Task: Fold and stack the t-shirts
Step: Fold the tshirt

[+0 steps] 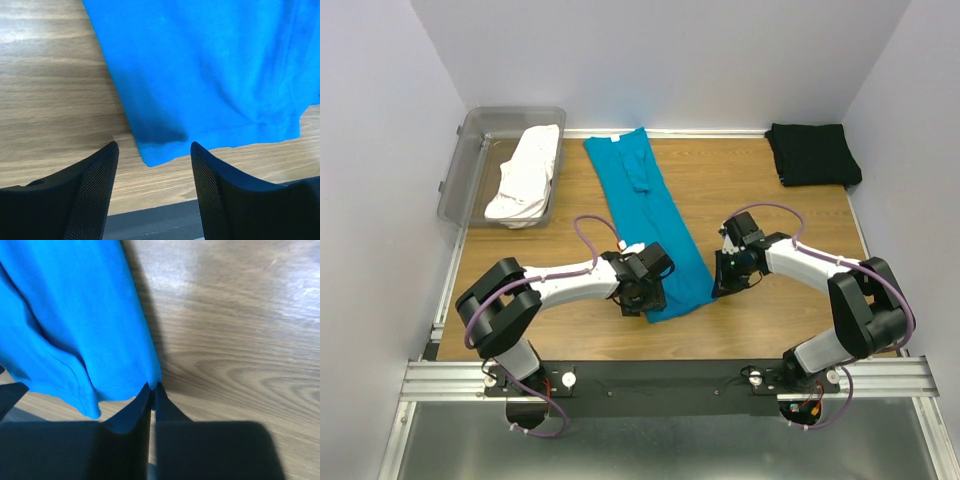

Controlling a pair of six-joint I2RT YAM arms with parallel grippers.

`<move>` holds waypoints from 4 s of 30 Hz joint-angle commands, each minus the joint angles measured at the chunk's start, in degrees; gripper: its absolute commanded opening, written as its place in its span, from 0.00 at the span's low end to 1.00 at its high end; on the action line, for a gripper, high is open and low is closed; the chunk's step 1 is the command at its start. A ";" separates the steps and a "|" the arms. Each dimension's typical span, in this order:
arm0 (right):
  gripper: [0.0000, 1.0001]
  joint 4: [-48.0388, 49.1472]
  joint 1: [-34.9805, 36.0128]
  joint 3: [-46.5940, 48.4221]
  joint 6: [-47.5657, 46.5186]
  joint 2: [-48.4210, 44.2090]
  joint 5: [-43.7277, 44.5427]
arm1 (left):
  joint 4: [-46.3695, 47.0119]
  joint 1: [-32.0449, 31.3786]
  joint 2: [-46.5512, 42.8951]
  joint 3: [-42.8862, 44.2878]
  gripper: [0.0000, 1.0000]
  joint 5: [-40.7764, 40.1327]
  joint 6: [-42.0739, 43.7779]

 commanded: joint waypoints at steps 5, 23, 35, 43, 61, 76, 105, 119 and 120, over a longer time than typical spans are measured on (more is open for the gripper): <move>0.02 -2.65 0.30 -2.94 -1.22 1.17 2.92 | -2.55 -1.58 1.73 1.54 0.65 -1.98 -2.56; 0.02 -2.47 0.21 -2.86 -1.84 -0.06 2.22 | -10.90 -3.42 8.84 5.94 0.43 -3.83 -4.41; 0.01 -5.53 1.79 -3.12 -0.52 -4.00 1.61 | -13.18 -5.18 8.25 4.63 0.00 -2.51 -0.81; 0.01 -16.00 17.32 -2.94 8.52 -8.40 1.87 | -19.15 -10.89 -1.77 -2.84 0.00 1.52 -0.54; 0.01 -25.51 16.48 26.29 6.34 2.11 18.82 | -14.85 8.41 -10.59 5.47 0.00 -1.09 14.37; 0.00 -16.46 8.38 43.63 -3.59 19.71 22.87 | -6.95 21.01 3.39 17.54 0.00 -10.94 25.38; 0.01 -2.30 6.36 43.90 -5.53 28.42 26.04 | 7.65 24.26 14.03 18.51 0.00 -18.06 30.39; 0.37 0.08 6.27 43.72 -5.70 28.17 25.08 | 8.88 24.35 13.26 18.68 0.37 -18.68 30.39; 0.41 0.08 6.36 43.46 -5.70 27.37 24.64 | 8.79 24.44 12.46 18.60 0.44 -18.60 30.39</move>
